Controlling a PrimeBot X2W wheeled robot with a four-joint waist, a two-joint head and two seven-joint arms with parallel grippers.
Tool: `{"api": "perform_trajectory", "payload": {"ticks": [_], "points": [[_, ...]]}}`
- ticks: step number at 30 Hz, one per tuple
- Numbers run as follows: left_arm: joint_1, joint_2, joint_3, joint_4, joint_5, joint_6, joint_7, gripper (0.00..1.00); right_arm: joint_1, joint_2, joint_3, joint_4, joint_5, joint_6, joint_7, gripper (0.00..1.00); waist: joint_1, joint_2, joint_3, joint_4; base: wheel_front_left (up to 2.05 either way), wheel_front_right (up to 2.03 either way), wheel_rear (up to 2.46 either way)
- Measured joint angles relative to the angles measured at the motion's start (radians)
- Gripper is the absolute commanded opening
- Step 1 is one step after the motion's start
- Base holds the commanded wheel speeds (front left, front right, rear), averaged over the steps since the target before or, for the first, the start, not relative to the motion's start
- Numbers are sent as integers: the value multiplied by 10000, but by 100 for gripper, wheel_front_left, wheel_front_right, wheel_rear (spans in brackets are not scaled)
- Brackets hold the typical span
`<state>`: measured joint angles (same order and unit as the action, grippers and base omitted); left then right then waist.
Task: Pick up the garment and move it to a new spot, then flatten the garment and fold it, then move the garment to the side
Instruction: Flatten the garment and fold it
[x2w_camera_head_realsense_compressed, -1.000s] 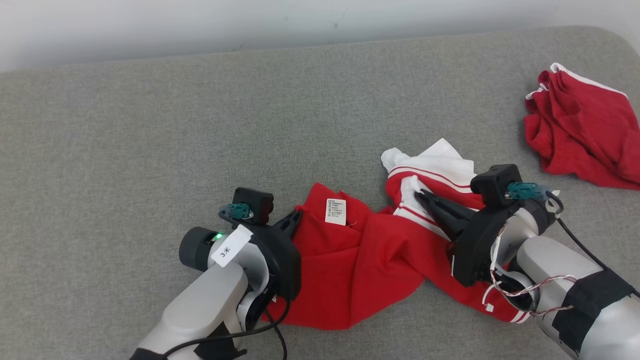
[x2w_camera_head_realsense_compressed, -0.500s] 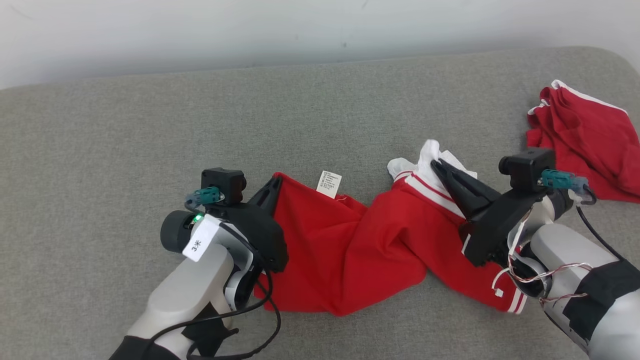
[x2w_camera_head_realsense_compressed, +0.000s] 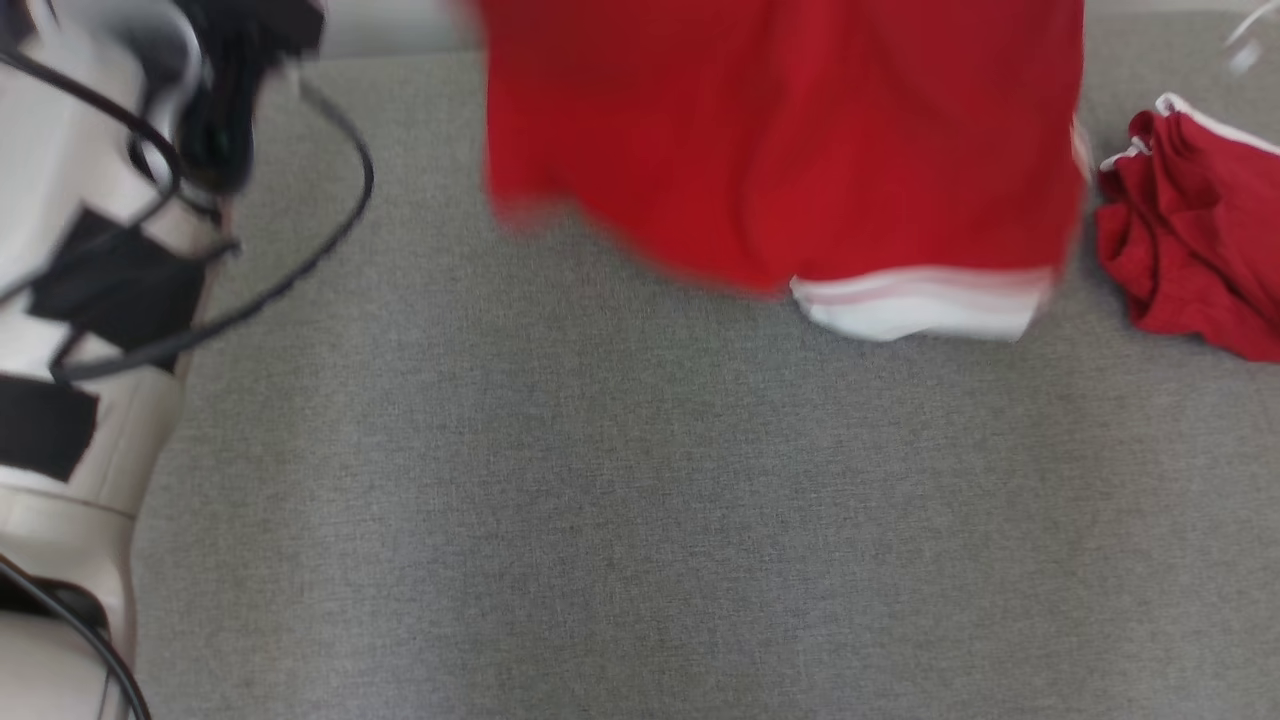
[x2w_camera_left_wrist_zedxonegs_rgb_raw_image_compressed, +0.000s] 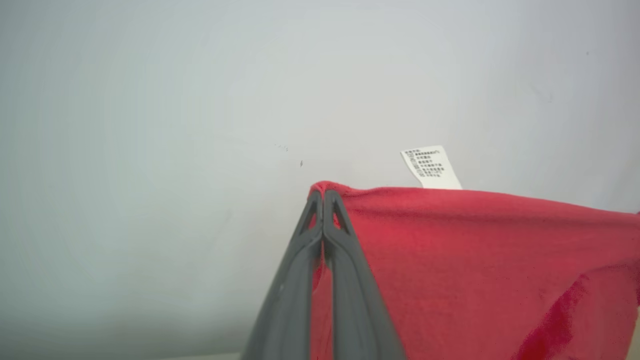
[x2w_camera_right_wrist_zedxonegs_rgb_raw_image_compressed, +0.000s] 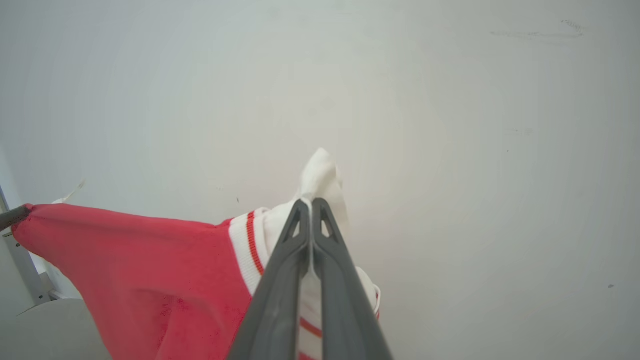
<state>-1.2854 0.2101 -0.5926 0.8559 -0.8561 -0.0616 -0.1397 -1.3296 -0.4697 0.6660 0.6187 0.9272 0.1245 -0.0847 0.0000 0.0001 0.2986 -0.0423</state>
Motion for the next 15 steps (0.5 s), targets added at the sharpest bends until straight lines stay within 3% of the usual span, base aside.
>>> {"api": "perform_trajectory", "payload": {"ticks": [5,10,15], "points": [[-39,-111,77,-441,12,-192,-874,0,311,-305,249,-174,52,0,-1233,0,2,2,271,147,0,0,0],[2994,349,-545,-838,339,-171,-1032,0,3072,-330,1601,-1034,-71,2,-1616,0,2,1,-50,256,0,0,0],[5939,667,-980,-1062,422,61,-1049,0,6006,-621,2034,-1720,46,4,-1638,0,-1,1,-653,234,0,0,0]]}}
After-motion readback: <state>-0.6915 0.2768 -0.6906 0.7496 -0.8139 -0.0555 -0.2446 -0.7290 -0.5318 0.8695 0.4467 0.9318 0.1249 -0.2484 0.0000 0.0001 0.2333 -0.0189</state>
